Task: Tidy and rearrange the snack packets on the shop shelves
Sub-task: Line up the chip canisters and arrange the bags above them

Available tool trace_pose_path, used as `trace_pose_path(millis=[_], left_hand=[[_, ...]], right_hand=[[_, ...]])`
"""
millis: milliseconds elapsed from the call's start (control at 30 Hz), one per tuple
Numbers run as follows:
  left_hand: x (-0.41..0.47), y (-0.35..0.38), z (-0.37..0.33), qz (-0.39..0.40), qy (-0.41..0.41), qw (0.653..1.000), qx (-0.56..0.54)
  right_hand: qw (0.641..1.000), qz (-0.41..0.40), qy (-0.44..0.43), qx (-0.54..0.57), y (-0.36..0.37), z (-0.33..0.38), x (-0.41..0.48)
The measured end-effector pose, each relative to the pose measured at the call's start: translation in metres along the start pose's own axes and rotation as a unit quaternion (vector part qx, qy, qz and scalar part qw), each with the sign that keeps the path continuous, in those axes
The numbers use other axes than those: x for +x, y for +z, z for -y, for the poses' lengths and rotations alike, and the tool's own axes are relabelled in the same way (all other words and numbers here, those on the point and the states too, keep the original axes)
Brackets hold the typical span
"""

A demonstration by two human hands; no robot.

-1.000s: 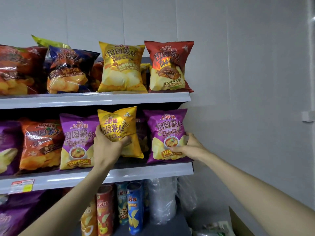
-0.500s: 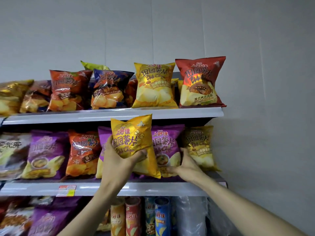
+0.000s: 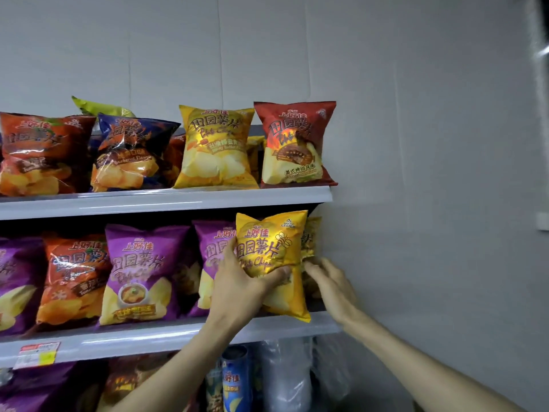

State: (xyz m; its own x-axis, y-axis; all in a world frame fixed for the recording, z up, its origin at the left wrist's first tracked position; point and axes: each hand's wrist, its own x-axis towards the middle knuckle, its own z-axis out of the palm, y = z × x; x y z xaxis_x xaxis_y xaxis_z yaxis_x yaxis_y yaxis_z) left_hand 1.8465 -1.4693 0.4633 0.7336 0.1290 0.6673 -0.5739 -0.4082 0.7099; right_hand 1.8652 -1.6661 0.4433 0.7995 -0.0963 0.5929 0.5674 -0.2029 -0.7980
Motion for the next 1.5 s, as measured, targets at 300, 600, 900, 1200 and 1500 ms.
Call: trace_pose_path(millis=[300, 600, 900, 1200, 1500], left_hand=[[0.018, 0.073, -0.025, 0.027, -0.052, 0.993, 0.099], [0.015, 0.075, -0.003, 0.123, -0.076, 0.989, 0.024], [0.014, 0.065, 0.005, 0.190, -0.089, 0.974, 0.082], [0.002, 0.055, 0.007, 0.196, -0.063, 0.959, 0.195], [-0.043, 0.030, 0.003, 0.160, 0.005, 0.915, 0.370]], right_hand=[[0.983, 0.068, 0.018, -0.171, -0.034, -0.024, 0.008], [0.961, 0.116, 0.087, -0.235, -0.041, -0.045, 0.030], [0.940, 0.152, 0.070, -0.299, -0.053, -0.063, 0.024], [0.931, 0.137, 0.029, -0.337, -0.065, -0.046, 0.014], [0.827, 0.140, -0.134, -0.527, -0.070, -0.009, -0.050]])
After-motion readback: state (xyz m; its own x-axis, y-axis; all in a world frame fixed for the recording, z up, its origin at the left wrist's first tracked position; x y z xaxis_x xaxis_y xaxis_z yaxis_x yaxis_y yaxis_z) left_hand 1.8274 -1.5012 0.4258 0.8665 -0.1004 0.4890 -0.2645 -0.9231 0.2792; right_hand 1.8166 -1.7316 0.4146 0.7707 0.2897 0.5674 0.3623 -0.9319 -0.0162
